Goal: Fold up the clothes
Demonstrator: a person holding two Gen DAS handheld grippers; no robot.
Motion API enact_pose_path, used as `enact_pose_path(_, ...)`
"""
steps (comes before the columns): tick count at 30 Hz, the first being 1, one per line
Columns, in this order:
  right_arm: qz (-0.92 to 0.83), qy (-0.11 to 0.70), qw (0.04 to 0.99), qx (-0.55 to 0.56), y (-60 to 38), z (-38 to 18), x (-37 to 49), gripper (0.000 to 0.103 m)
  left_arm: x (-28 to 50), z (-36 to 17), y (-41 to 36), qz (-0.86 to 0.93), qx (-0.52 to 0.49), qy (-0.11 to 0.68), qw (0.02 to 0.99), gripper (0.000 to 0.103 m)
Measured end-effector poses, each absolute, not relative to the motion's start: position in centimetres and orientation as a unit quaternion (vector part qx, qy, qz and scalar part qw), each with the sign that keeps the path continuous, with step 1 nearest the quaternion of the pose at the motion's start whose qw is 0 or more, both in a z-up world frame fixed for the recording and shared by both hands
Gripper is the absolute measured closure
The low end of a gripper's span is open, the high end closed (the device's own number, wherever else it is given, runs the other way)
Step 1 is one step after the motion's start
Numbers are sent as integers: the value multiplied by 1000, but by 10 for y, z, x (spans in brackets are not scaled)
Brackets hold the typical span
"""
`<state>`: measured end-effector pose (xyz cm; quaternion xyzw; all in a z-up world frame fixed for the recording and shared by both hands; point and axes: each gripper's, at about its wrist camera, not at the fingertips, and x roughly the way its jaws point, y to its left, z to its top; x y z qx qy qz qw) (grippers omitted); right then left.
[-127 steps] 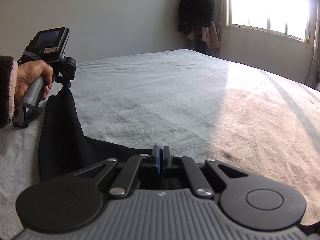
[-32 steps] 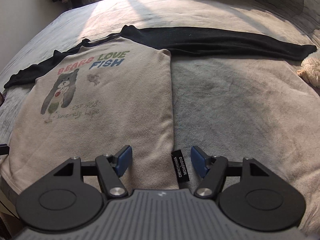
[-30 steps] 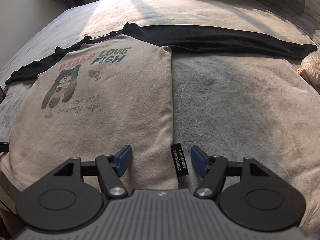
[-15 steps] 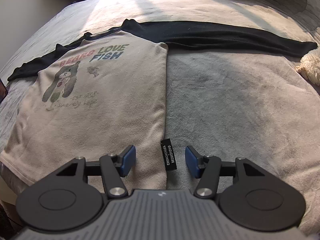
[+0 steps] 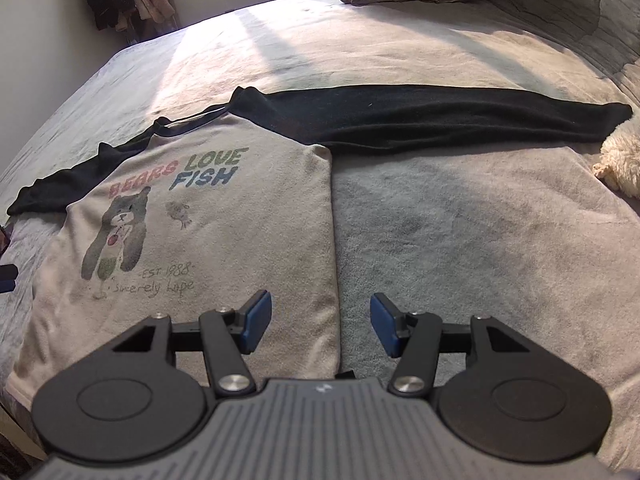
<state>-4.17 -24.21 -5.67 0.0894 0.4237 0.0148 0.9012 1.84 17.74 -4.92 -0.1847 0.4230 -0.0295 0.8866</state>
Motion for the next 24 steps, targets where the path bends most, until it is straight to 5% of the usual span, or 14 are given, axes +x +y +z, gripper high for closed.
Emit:
enact_pose_path(14,135,336,931,43,-127,-52,140,46,106,-106,247,47,-387,308,868,62)
enact_pose_path(17,157,330,930,42,-102,-62,183,46,113,-108,242,60,-384,301,871,73)
enact_pose_path(20,169,327,929,27,-86,-73,220,46,118,-105,236,80,-352,305,881,95)
enact_pose_path(24,178,341,923,27,-75,-87,253,46,118,-105,236,90,-365,304,875,96)
